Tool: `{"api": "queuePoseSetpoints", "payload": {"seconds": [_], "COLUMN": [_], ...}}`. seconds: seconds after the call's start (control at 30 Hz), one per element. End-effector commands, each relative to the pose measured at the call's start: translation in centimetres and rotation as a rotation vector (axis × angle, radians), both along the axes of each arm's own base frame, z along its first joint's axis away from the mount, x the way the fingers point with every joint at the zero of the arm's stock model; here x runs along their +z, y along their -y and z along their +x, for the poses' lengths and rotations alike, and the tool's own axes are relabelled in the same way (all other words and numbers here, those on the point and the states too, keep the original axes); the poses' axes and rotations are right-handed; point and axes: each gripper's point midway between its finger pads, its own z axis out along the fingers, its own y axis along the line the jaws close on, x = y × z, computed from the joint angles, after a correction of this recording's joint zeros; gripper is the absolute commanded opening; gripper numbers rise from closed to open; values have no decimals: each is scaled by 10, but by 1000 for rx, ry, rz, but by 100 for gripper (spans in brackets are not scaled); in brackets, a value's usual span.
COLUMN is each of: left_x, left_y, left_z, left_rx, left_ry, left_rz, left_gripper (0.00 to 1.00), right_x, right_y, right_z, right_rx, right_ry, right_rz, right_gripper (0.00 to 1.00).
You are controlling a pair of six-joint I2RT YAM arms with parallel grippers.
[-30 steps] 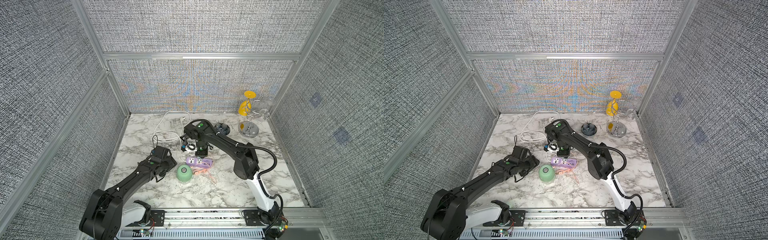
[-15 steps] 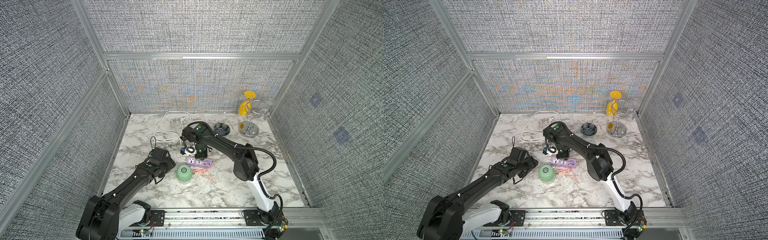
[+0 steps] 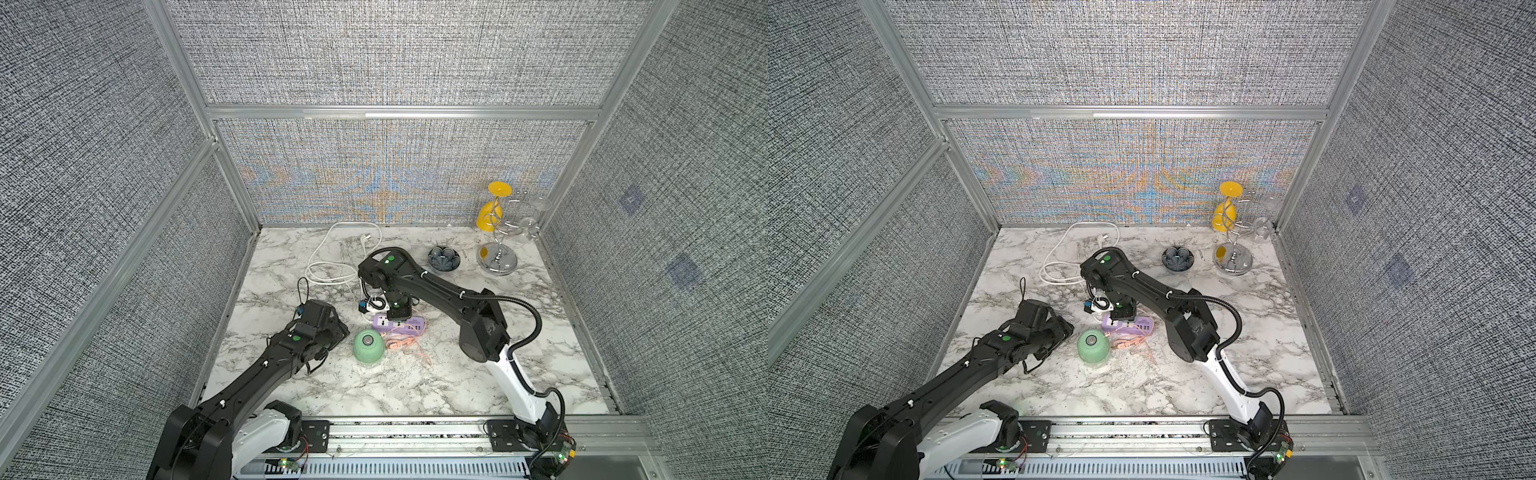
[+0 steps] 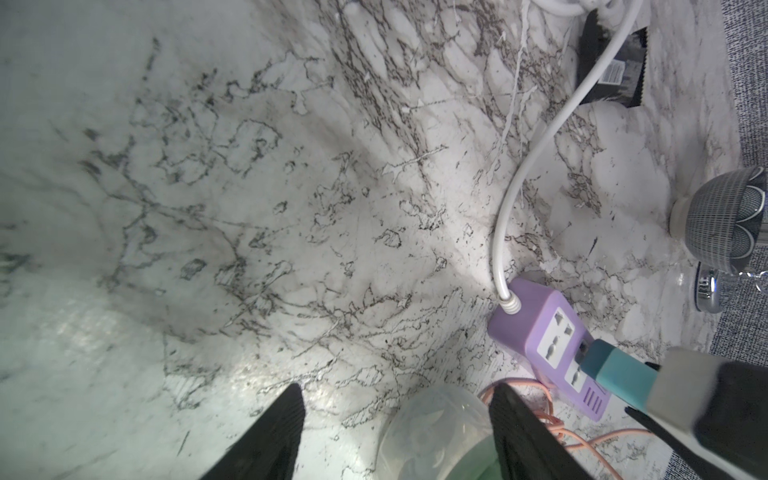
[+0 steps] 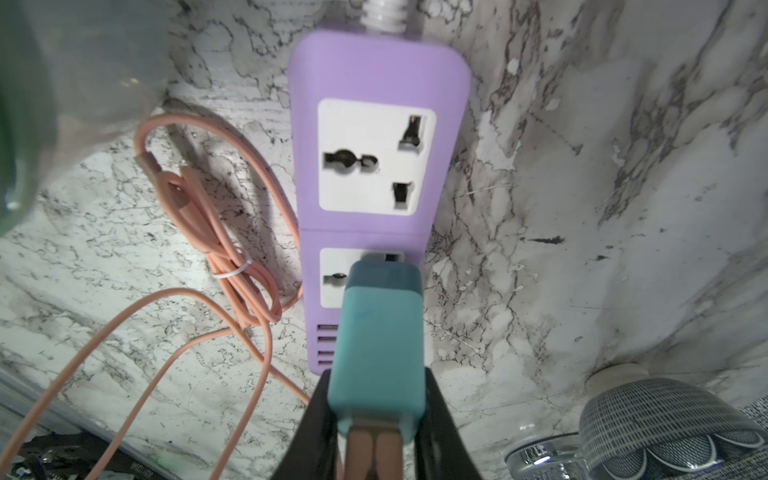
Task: Charge the cordless meat grinders
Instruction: Insert the plug into the socket.
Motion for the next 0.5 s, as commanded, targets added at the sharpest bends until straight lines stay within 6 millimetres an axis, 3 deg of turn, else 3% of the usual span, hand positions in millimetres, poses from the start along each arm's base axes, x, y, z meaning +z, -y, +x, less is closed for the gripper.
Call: {"api": "queuePoseSetpoints", "payload": {"seconds": [0.0, 0.3, 0.47], "left_x": [-3, -3, -1], "left_y": [-5, -12, -17], "left_z": [-3, -13, -16], "left_rx": [18, 46, 64], "left_ry": [-5, 11, 43], "left_rz": [12, 4, -2], "left_gripper": [72, 72, 72], "right_x": [-28, -86, -78], "right_y": [-8, -13, -22], "right_z": [-11, -47, -38], "right_rx": [46, 27, 10], "right_ry": [-68, -229, -198], "right_rz": [-21, -98, -57], "right_gripper": [0, 0, 0]}}
